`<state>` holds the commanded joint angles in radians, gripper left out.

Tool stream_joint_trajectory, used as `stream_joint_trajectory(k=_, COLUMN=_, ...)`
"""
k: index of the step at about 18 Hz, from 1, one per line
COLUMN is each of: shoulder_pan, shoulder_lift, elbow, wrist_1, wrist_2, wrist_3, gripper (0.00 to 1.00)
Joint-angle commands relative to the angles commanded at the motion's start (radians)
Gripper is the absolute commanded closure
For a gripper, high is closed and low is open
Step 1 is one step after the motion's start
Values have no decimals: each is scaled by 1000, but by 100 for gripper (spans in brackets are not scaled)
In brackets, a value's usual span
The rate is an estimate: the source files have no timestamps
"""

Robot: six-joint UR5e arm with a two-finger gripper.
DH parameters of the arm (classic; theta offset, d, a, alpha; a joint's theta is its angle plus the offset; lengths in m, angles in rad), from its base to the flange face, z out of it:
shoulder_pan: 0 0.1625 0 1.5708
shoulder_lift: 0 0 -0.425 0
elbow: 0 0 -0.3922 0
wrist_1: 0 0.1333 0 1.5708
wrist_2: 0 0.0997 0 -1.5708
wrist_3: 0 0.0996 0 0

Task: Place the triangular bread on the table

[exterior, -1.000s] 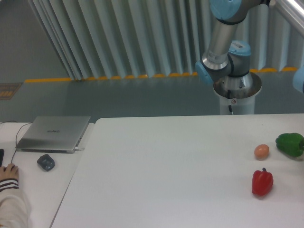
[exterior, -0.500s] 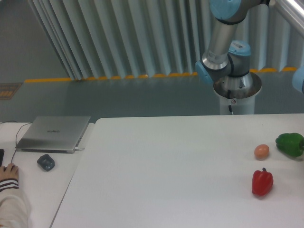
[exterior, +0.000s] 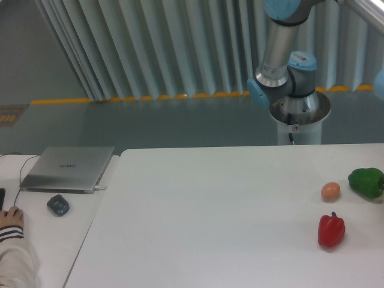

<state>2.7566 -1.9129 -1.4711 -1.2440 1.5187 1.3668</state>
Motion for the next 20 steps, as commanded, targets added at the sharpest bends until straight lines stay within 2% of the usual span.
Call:
stream_joint_trajectory(k=3, shoulder_pan=2, shoulder_lift=17, elbow=3, wrist_1=-9, wrist_2=-50, wrist_3=2, gripper=84)
stream_joint_trajectory(k=5, shoulder_pan=-2, shoulder_lift=34, elbow=5, wrist_1=-37, wrist_2=-118, wrist_3=2, gripper=84)
stream_joint_trajectory(k=8, shoulder_pan=-20, shoulder_lift=51, elbow=17, wrist_1=-95, wrist_2=-196, wrist_3=2, gripper=84)
stream_joint_trajectory(k=10, shoulder_pan=-32, shoulder_lift=52, elbow=25, wrist_1=-174, wrist_2=-256, wrist_3=3, gripper=84)
stream_joint_trajectory(k=15, shoulder_pan=-126, shoulder_lift=52, elbow=40, wrist_1=-232, wrist_2=-249, wrist_3=3, gripper=84)
stream_joint_trajectory(k=19, shoulder_pan=-222, shoulder_lift=52, elbow=15, wrist_1=-268, wrist_2=-245, wrist_3=-14, gripper=84)
stream_joint_trajectory(k=20, shoulder_pan=-262, shoulder_lift=51, elbow=8, wrist_1=-270, wrist_2=-198, wrist_3=-41, gripper=83)
